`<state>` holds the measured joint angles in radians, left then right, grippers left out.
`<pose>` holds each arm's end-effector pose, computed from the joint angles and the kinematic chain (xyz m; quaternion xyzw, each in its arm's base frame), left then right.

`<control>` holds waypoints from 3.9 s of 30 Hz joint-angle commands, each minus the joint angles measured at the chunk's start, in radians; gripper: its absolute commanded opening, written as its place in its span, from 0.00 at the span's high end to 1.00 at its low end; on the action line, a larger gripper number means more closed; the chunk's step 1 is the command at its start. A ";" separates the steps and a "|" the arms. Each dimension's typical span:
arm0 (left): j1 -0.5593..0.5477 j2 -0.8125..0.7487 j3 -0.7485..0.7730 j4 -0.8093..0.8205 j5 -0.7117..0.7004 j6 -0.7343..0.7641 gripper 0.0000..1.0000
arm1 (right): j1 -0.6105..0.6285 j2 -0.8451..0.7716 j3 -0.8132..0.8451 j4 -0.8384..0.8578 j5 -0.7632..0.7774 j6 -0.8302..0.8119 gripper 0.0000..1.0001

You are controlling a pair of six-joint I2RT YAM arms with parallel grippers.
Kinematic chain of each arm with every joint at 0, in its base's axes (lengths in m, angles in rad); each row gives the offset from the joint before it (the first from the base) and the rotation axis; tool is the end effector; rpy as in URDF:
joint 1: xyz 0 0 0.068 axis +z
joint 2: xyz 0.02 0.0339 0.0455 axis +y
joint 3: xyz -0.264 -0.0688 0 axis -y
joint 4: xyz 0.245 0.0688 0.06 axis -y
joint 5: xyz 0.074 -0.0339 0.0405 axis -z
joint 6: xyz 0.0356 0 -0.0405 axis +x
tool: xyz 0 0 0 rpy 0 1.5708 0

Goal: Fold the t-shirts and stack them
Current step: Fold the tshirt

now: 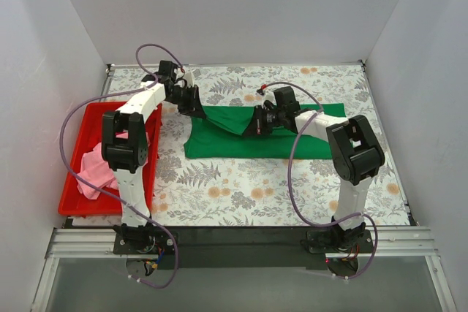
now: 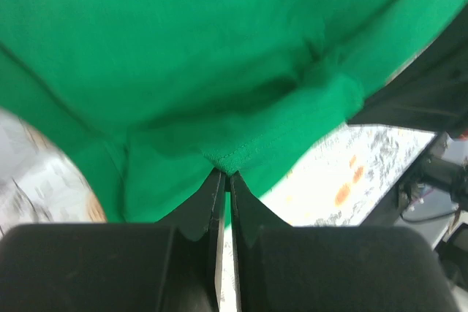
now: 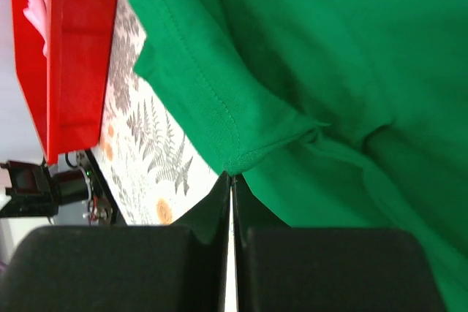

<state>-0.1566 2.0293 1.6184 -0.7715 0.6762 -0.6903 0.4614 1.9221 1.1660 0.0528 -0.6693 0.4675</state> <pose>0.4153 -0.0881 0.2132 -0.1823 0.9098 -0.3715 0.0322 0.3555 0.2014 0.1710 -0.1354 0.8575 0.4443 0.2214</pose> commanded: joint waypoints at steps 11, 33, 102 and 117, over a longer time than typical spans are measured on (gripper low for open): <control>-0.003 0.194 0.241 0.029 0.029 -0.044 1.00 | -0.064 0.109 0.124 0.078 -0.019 0.013 0.99; -0.003 -0.030 -0.077 -0.045 -0.053 0.008 0.98 | -0.052 0.023 -0.022 0.070 -0.085 0.033 0.99; -0.089 0.155 0.373 0.086 -0.251 0.031 0.72 | -0.199 -0.210 0.096 -0.970 -0.010 -0.995 0.78; -0.172 0.092 0.155 0.081 -0.359 -0.066 0.73 | -0.159 -0.126 -0.071 -0.832 0.178 -1.026 0.90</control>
<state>-0.3157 2.1616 1.7725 -0.6895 0.3645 -0.7307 0.2699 1.8149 1.1515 -0.8116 -0.5159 -0.5545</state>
